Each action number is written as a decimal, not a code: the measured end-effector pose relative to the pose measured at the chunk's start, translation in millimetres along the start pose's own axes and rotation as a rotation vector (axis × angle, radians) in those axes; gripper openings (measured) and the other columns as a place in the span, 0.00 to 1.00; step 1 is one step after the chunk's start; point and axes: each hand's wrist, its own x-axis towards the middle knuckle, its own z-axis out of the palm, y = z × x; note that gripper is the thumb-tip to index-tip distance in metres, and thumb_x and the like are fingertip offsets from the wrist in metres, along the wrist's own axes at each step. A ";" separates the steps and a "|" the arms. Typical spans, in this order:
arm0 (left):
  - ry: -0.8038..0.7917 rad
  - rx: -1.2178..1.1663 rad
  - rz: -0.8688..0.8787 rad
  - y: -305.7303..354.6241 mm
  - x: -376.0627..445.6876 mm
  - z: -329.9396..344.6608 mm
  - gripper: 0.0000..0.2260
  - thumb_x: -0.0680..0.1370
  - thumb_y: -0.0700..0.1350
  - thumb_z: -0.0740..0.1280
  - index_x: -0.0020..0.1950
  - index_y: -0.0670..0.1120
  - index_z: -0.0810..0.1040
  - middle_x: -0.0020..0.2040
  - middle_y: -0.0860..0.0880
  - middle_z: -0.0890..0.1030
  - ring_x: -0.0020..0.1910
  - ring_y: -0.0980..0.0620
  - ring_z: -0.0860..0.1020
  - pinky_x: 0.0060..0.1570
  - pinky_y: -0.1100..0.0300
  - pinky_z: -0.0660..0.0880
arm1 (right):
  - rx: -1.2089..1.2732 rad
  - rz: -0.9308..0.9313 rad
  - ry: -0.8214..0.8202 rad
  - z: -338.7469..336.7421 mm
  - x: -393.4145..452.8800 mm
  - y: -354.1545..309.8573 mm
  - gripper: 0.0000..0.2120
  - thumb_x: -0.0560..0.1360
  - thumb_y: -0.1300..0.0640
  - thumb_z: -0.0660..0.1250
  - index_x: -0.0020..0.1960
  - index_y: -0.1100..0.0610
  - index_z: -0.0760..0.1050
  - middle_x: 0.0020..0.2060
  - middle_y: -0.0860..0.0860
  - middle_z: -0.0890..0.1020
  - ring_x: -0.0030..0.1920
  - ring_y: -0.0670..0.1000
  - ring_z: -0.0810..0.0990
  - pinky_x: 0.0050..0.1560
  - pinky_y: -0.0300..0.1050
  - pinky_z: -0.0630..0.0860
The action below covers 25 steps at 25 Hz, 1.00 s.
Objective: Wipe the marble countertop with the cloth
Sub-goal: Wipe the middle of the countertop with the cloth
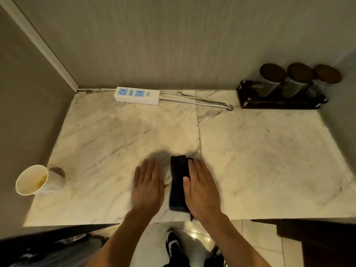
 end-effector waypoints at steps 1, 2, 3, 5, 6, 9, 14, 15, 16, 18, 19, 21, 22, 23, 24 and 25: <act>-0.007 -0.007 -0.033 -2.0 -0.3 3.1 0.23 0.80 0.47 0.50 0.74 0.40 0.62 0.75 0.39 0.64 0.75 0.41 0.58 0.73 0.46 0.51 | -0.004 -0.002 0.004 6.3 2.0 -4.1 0.26 0.81 0.48 0.49 0.76 0.58 0.55 0.76 0.56 0.60 0.76 0.54 0.54 0.76 0.47 0.49; 0.013 -0.016 -0.048 -3.2 0.3 4.3 0.23 0.80 0.47 0.51 0.74 0.41 0.62 0.75 0.40 0.63 0.75 0.42 0.58 0.73 0.46 0.51 | -0.009 -0.018 0.020 11.7 4.5 -7.5 0.27 0.81 0.47 0.50 0.76 0.58 0.56 0.76 0.57 0.59 0.77 0.55 0.53 0.76 0.49 0.49; 0.017 -0.008 -0.048 -4.5 -0.6 8.0 0.23 0.80 0.48 0.51 0.74 0.41 0.62 0.75 0.41 0.63 0.75 0.43 0.58 0.74 0.46 0.51 | -0.029 -0.030 0.021 17.9 5.2 -11.3 0.28 0.80 0.46 0.50 0.76 0.57 0.56 0.76 0.57 0.59 0.77 0.56 0.53 0.76 0.51 0.48; 0.000 0.011 -0.045 -7.3 -2.6 15.1 0.24 0.80 0.48 0.49 0.75 0.41 0.61 0.76 0.42 0.62 0.76 0.44 0.57 0.74 0.46 0.52 | -0.040 -0.042 0.014 31.1 7.5 -19.4 0.29 0.79 0.44 0.50 0.77 0.56 0.55 0.77 0.56 0.57 0.77 0.57 0.53 0.75 0.53 0.48; 0.000 0.023 -0.040 -8.2 -2.4 16.8 0.24 0.80 0.48 0.49 0.75 0.41 0.61 0.76 0.42 0.62 0.76 0.45 0.56 0.74 0.46 0.52 | -0.035 -0.032 0.020 36.8 9.1 -22.3 0.30 0.79 0.44 0.51 0.77 0.56 0.54 0.77 0.56 0.57 0.77 0.57 0.53 0.75 0.54 0.48; 0.004 0.058 -0.037 -8.4 -1.3 17.4 0.25 0.79 0.48 0.48 0.75 0.41 0.61 0.75 0.42 0.63 0.75 0.44 0.58 0.73 0.46 0.53 | -0.042 0.038 0.058 47.5 11.4 -28.2 0.32 0.77 0.46 0.58 0.77 0.58 0.55 0.76 0.57 0.59 0.76 0.58 0.56 0.74 0.57 0.52; 0.002 0.045 -0.042 -6.7 -1.4 16.7 0.25 0.79 0.48 0.48 0.74 0.41 0.63 0.75 0.41 0.63 0.75 0.44 0.58 0.74 0.47 0.51 | -0.081 0.090 0.091 52.4 4.2 -31.4 0.33 0.76 0.48 0.60 0.76 0.59 0.56 0.76 0.58 0.60 0.75 0.57 0.58 0.73 0.58 0.57; 0.014 0.041 -0.042 -5.7 -2.0 15.9 0.25 0.79 0.48 0.48 0.73 0.40 0.64 0.74 0.41 0.65 0.75 0.43 0.59 0.73 0.46 0.52 | -0.086 0.102 0.095 52.9 0.5 -29.4 0.33 0.76 0.48 0.60 0.76 0.60 0.55 0.76 0.58 0.59 0.75 0.57 0.58 0.73 0.57 0.57; 0.025 0.028 -0.047 -3.7 -2.3 14.9 0.24 0.79 0.47 0.49 0.72 0.39 0.65 0.74 0.40 0.66 0.74 0.42 0.61 0.73 0.45 0.54 | -0.090 0.109 0.096 53.0 -3.7 -26.3 0.34 0.76 0.47 0.59 0.77 0.59 0.54 0.76 0.58 0.58 0.76 0.57 0.57 0.73 0.57 0.57; 0.032 0.028 -0.045 4.6 -3.9 13.8 0.24 0.79 0.47 0.49 0.72 0.39 0.67 0.73 0.39 0.68 0.73 0.41 0.62 0.72 0.43 0.55 | -0.091 0.111 0.088 54.1 -13.5 -16.2 0.35 0.75 0.46 0.58 0.77 0.57 0.52 0.77 0.57 0.55 0.77 0.56 0.52 0.74 0.55 0.54; 0.030 0.020 -0.041 9.8 -5.0 14.3 0.24 0.79 0.47 0.50 0.71 0.38 0.67 0.72 0.39 0.69 0.73 0.41 0.63 0.72 0.42 0.56 | -0.085 0.102 0.086 54.4 -18.3 -8.9 0.35 0.75 0.45 0.58 0.77 0.55 0.51 0.77 0.57 0.54 0.77 0.55 0.49 0.75 0.54 0.52; 0.037 -0.005 -0.019 20.6 -7.4 16.5 0.23 0.79 0.46 0.51 0.70 0.37 0.68 0.70 0.38 0.71 0.72 0.40 0.65 0.71 0.40 0.59 | -0.073 0.051 0.081 51.8 -26.5 8.7 0.34 0.76 0.44 0.58 0.78 0.52 0.52 0.77 0.57 0.54 0.77 0.55 0.47 0.76 0.53 0.50; 0.039 -0.013 -0.007 26.0 -8.4 17.8 0.23 0.79 0.45 0.51 0.70 0.37 0.69 0.70 0.38 0.72 0.71 0.40 0.66 0.70 0.40 0.60 | -0.077 0.011 0.070 48.8 -29.4 18.2 0.33 0.77 0.44 0.57 0.78 0.52 0.51 0.77 0.57 0.54 0.77 0.54 0.47 0.76 0.53 0.50; 0.040 -0.016 0.001 31.3 -9.0 19.0 0.22 0.79 0.45 0.51 0.69 0.37 0.69 0.69 0.38 0.72 0.71 0.40 0.67 0.70 0.40 0.61 | -0.092 -0.031 0.056 45.5 -31.7 27.6 0.33 0.77 0.44 0.57 0.78 0.52 0.51 0.77 0.56 0.54 0.77 0.54 0.47 0.75 0.52 0.50; 0.042 -0.016 0.007 36.0 -9.3 20.5 0.22 0.79 0.45 0.51 0.69 0.37 0.69 0.69 0.38 0.72 0.71 0.40 0.67 0.69 0.40 0.62 | -0.111 -0.069 0.043 41.9 -33.3 36.7 0.33 0.78 0.44 0.57 0.78 0.53 0.50 0.77 0.55 0.54 0.77 0.53 0.48 0.75 0.52 0.50; 0.040 -0.017 0.011 40.1 -9.4 22.2 0.22 0.79 0.45 0.51 0.70 0.37 0.69 0.69 0.38 0.72 0.71 0.40 0.67 0.69 0.40 0.63 | -0.129 -0.100 0.029 38.2 -34.2 45.3 0.34 0.78 0.44 0.56 0.78 0.55 0.49 0.77 0.55 0.54 0.77 0.53 0.48 0.75 0.51 0.50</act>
